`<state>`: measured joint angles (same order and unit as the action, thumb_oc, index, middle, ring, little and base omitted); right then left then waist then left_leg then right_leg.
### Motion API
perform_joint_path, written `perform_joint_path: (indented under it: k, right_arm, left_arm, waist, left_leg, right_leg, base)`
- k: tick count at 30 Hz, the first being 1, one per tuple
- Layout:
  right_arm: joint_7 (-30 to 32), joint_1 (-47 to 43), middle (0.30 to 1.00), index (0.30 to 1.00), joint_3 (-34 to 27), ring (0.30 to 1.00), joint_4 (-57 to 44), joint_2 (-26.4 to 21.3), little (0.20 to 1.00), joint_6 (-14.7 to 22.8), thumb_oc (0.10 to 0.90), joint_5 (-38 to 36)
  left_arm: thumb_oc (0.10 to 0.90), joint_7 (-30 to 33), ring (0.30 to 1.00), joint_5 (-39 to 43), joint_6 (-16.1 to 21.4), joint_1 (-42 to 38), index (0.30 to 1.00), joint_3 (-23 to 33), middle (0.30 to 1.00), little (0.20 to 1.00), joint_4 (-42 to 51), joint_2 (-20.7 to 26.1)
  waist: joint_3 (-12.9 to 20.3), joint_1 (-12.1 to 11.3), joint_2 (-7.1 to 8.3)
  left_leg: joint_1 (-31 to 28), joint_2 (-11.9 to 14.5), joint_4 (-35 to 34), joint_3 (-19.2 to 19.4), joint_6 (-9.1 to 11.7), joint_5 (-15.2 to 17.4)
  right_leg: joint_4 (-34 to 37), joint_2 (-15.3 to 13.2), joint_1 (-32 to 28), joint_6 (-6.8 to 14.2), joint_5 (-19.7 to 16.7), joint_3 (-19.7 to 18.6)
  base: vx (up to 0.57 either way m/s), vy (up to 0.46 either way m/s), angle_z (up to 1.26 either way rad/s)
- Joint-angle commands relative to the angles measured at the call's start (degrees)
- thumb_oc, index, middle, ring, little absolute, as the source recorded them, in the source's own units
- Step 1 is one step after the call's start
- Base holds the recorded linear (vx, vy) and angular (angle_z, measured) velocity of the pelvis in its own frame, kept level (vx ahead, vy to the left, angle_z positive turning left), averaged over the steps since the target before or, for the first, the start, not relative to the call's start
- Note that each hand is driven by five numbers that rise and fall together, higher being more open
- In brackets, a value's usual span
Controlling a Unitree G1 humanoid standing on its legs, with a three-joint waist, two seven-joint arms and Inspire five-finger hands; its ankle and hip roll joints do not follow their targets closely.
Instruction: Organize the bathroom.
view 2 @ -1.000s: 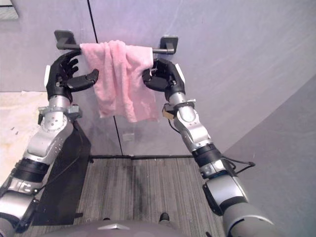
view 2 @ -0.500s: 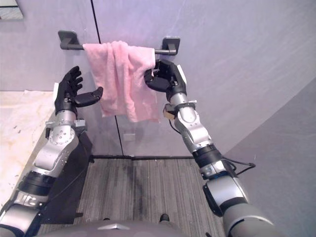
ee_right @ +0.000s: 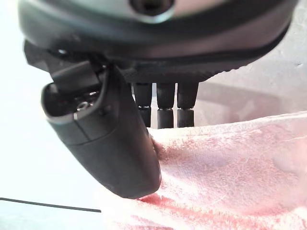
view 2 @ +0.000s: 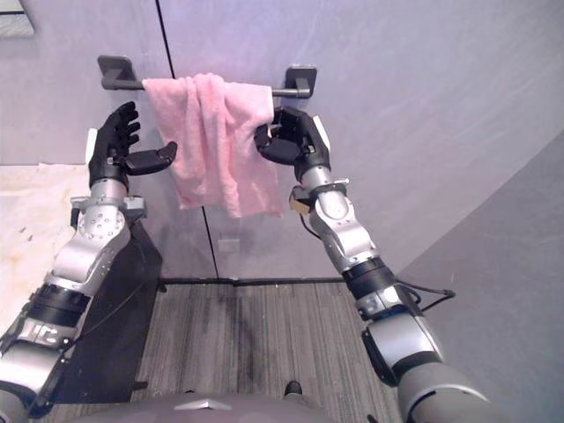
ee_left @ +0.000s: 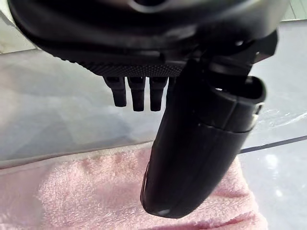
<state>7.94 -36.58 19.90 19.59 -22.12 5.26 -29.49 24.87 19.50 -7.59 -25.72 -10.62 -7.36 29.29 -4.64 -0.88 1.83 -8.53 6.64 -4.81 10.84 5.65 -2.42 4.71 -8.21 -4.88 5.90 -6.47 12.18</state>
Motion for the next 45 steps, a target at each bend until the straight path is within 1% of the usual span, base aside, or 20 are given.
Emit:
perform_joint_path:
  k: [1, 2, 3, 4, 5, 8, 9, 11, 13, 14, 16, 18, 21, 22, 26, 31, 32, 38, 40, 45]
  right_arm:
    - [-6.3, -0.3, 0.3, 0.3, 4.8, 0.3, -5.5, 0.2, 0.3, 5.1, 0.4, 2.9]
    - [-6.7, -0.3, 0.3, 0.3, 4.8, 0.3, -5.5, 0.2, 0.3, 5.1, 0.4, 2.8]
    - [-6.7, -0.3, 0.3, 0.3, 4.9, 0.3, -5.5, 0.2, 0.3, 5.1, 0.4, 2.7]
    - [-6.7, -0.4, 0.305, 0.305, 5.0, 0.305, -5.5, 0.2, 0.305, 5.1, 0.403, 2.7]
    - [-6.7, -0.5, 0.312, 0.312, 5.3, 0.312, -5.5, 0.3, 0.312, 5.0, 0.408, 2.8]
    - [-7.1, -0.8, 0.316, 0.316, 5.4, 0.316, -5.1, 0.1, 0.316, 5.2, 0.411, 2.6]
    - [-6.9, -0.8, 0.316, 0.316, 5.4, 0.316, -5.3, -0.1, 0.316, 5.1, 0.411, 2.4]
    - [-6.8, -0.8, 0.321, 0.321, 5.4, 0.321, -5.3, -0.3, 0.321, 5.1, 0.414, 2.3]
    - [-6.1, -0.3, 0.3, 0.3, 5.1, 0.3, -5.1, -0.8, 0.3, 5.7, 0.4, 2.1]
    - [-6.1, -0.1, 0.3, 0.3, 4.9, 0.3, -5.1, -0.8, 0.3, 5.8, 0.4, 2.2]
    - [-5.6, 0.0, 0.3, 0.3, 4.7, 0.3, -5.1, -0.9, 0.3, 5.8, 0.4, 2.5]
    - [-4.5, 1.0, 0.3, 0.3, 3.8, 0.3, -5.0, -1.3, 0.3, 5.9, 0.4, 2.7]
    - [-3.2, 2.6, 0.3, 0.3, 2.8, 0.3, -4.3, -1.8, 0.3, 7.0, 0.4, 2.1]
    - [-3.2, 2.7, 0.3, 0.3, 2.8, 0.3, -4.4, -1.8, 0.3, 7.1, 0.4, 2.1]
    - [-1.1, 4.8, 0.3, 0.3, 0.8, 0.3, -3.8, -2.4, 0.3, 7.5, 0.4, 1.8]
    - [1.1, 6.8, 0.3, 0.3, -0.9, 0.3, -2.9, -2.8, 0.3, 9.4, 0.4, 0.2]
    - [1.0, 7.5, 0.3, 0.3, -1.8, 0.3, -2.5, -3.0, 0.3, 9.8, 0.4, 0.6]
    - [2.4, 9.4, 0.3, 0.3, -2.5, 0.3, -3.1, -2.8, 0.3, 9.3, 0.4, 0.7]
    - [2.9, 9.8, 0.3, 0.3, -2.9, 0.3, -2.1, -2.8, 0.3, 10.2, 0.4, 0.0]
    - [5.0, 10.5, 0.3, 0.3, -3.8, 0.3, -2.0, -2.8, 0.3, 10.1, 0.4, 2.0]
  left_arm:
    - [0.778, -3.5, 0.867, 1.2, 6.3, -11.5, 0.867, -1.6, 0.867, 0.867, -3.7, 4.8]
    - [0.778, -4.2, 0.867, 1.0, 5.6, -12.0, 0.867, -1.9, 0.867, 0.867, -4.3, 5.0]
    - [0.662, -4.2, 0.693, 1.1, 5.6, -12.1, 0.693, -2.0, 0.693, 0.693, -4.5, 5.1]
    - [0.591, -4.1, 0.587, 1.4, 5.5, -12.5, 0.587, -2.4, 0.587, 0.587, -5.0, 5.4]
    - [0.4, -4.4, 0.3, 1.4, 5.4, -13.1, 0.3, -2.7, 0.3, 0.3, -6.2, 5.7]
    - [0.4, -3.0, 0.3, -3.4, 5.6, -14.2, 0.3, -3.2, 0.3, 0.3, -9.0, 6.9]
    - [0.4, -2.5, 0.3, -4.1, 6.3, -14.4, 0.3, -3.5, 0.3, 0.3, -9.7, 8.0]
    - [0.4, -2.3, 0.3, -3.3, 6.7, -14.6, 0.3, -3.4, 0.3, 0.3, -10.0, 8.7]
    - [0.4, -1.0, 0.3, -3.9, 7.5, -14.2, 0.3, -2.5, 0.3, 0.3, -10.0, 9.7]
    - [0.4, -0.8, 0.3, -4.5, 7.8, -13.9, 0.3, -2.3, 0.3, 0.3, -10.0, 9.8]
    - [0.4, -0.7, 0.3, -5.2, 7.5, -13.6, 0.3, -1.9, 0.3, 0.3, -9.4, 9.9]
    - [0.4, -0.3, 0.3, -6.0, 7.8, -12.0, 0.3, -0.4, 0.3, 0.3, -7.9, 10.8]
    - [0.4, -0.1, 0.3, -6.0, 7.5, -10.2, 0.3, 2.1, 0.3, 0.3, -6.4, 12.5]
    - [0.4, -0.1, 0.3, -6.0, 7.5, -10.0, 0.3, 2.2, 0.3, 0.3, -6.3, 12.5]
    - [0.4, -0.3, 0.3, -3.0, 8.1, -6.8, 0.3, 5.5, 0.3, 0.3, -6.5, 14.5]
    - [0.4, -0.9, 0.3, -2.2, 8.8, -4.2, 0.3, 7.2, 0.3, 0.3, -7.3, 14.1]
    - [0.4, -1.2, 0.3, -1.0, 9.7, -3.3, 0.3, 7.6, 0.3, 0.3, -7.9, 13.8]
    - [0.4, -1.8, 0.3, -1.6, 9.1, -2.9, 0.3, 7.0, 0.3, 0.3, -7.4, 12.9]
    - [0.4, -2.2, 0.3, -2.2, 9.1, -3.2, 0.3, 6.7, 0.3, 0.3, -7.2, 12.8]
    - [0.4, -3.1, 0.3, -2.2, 8.9, -3.3, 0.3, 6.1, 0.3, 0.3, -6.5, 12.4]
  waist:
    - [4.4, 2.6, -1.23]
    - [4.5, 2.8, -1.34]
    - [4.5, 2.8, -1.35]
    - [4.4, 2.8, -1.4]
    - [4.5, 3.0, -1.51]
    - [4.4, 3.1, -1.7]
    - [4.4, 3.1, -1.72]
    - [4.4, 3.0, -1.69]
    - [4.4, 2.9, -1.7]
    - [4.4, 2.8, -1.67]
    - [4.4, 2.8, -1.65]
    - [4.4, 2.4, -1.57]
    - [4.4, 2.1, -1.65]
    - [4.5, 2.1, -1.66]
    - [4.4, 1.8, -1.94]
    - [4.4, 1.8, -1.98]
    - [4.3, 2.0, -1.99]
    - [4.3, 2.5, -2.12]
    - [4.3, 2.6, -2.15]
    - [4.2, 3.1, -2.26]
  left_leg:
    - [0.1, -1.9, -0.2, -0.1, -1.8, 2.4]
    - [0.1, -1.9, -0.2, 0.0, -1.8, 2.4]
    - [0.1, -1.9, -0.2, 0.1, -1.8, 2.4]
    - [0.1, -1.9, -0.2, 0.1, -1.8, 2.4]
    - [0.1, -1.9, -0.2, 0.1, -1.9, 2.3]
    - [0.1, -2.0, -0.2, 0.2, -1.9, 2.4]
    - [0.1, -2.1, -0.2, 0.2, -1.9, 2.4]
    - [0.1, -2.1, -0.2, 0.2, -1.9, 2.3]
    - [0.3, -2.2, -0.2, 0.1, -1.9, 2.3]
    - [0.4, -2.2, -0.2, 0.0, -1.9, 2.3]
    - [0.4, -2.2, -0.2, -0.1, -1.9, 2.3]
    - [0.4, -2.2, -0.2, -0.3, -1.9, 2.4]
    - [0.4, -2.2, -0.2, -0.4, -1.9, 2.4]
    - [0.4, -2.2, -0.2, -0.4, -1.9, 2.4]
    - [0.4, -2.1, -0.2, -0.5, -1.9, 2.4]
    - [0.3, -2.1, -0.2, -0.4, -1.9, 2.5]
    - [0.3, -2.2, -0.2, -0.5, -2.0, 2.5]
    - [0.2, -2.3, -0.2, -0.4, -2.2, 2.7]
    - [0.1, -2.3, -0.2, -0.1, -2.2, 2.7]
    - [0.0, -2.2, -0.2, 0.2, -2.1, 2.7]
  right_leg:
    - [0.3, 3.7, -2.3, -0.3, 5.3, -1.3]
    - [0.3, 3.8, -2.2, -0.3, 5.3, -1.5]
    - [0.3, 3.8, -2.2, -0.3, 5.3, -1.5]
    - [0.3, 3.8, -2.2, -0.3, 5.3, -1.6]
    - [0.3, 3.8, -2.1, -0.3, 5.3, -1.7]
    - [0.3, 3.8, -2.1, -0.3, 5.3, -1.7]
    - [0.3, 3.8, -2.2, -0.3, 5.3, -1.9]
    - [0.3, 3.8, -2.2, -0.3, 5.3, -1.9]
    - [0.3, 3.8, -2.1, -0.3, 5.3, -1.8]
    - [0.3, 3.8, -2.1, -0.3, 5.3, -1.7]
    - [0.3, 3.8, -2.1, -0.3, 5.3, -1.7]
    - [0.3, 3.7, -2.2, -0.3, 5.4, -1.5]
    - [0.3, 3.6, -2.4, -0.3, 5.4, -1.2]
    - [0.3, 3.6, -2.4, -0.3, 5.4, -1.2]
    - [0.3, 3.5, -2.5, -0.4, 5.4, -0.9]
    - [0.3, 3.3, -2.6, -0.3, 5.3, -0.7]
    - [0.3, 3.4, -2.6, -0.3, 5.4, -0.8]
    - [0.3, 3.4, -2.5, -0.3, 5.3, -1.1]
    - [0.3, 3.4, -2.5, -0.3, 5.2, -1.2]
    - [0.3, 3.6, -2.4, -0.3, 5.2, -1.5]
  base:
    - [0.0, 0.0, 0.0]
    - [0.0, 0.0, 0.0]
    - [0.0, 0.0, 0.0]
    - [0.0, 0.0, 0.0]
    - [0.0, 0.0, 0.0]
    - [0.0, 0.0, 0.0]
    - [0.0, 0.0, 0.0]
    - [0.01, 0.008, -0.05]
    - [0.0, 0.012, -0.08]
    - [0.0, 0.0, 0.0]
    - [0.0, 0.0, 0.0]
    - [0.0, 0.0, 0.0]
    - [0.0, 0.0, 0.0]
    - [0.0, 0.0, 0.0]
    - [0.0, 0.014, 0.02]
    - [0.0, 0.009, 0.06]
    - [0.0, 0.0, 0.0]
    - [0.0, 0.0, 0.0]
    - [0.0, 0.0, 0.0]
    - [0.0, 0.0, 0.0]
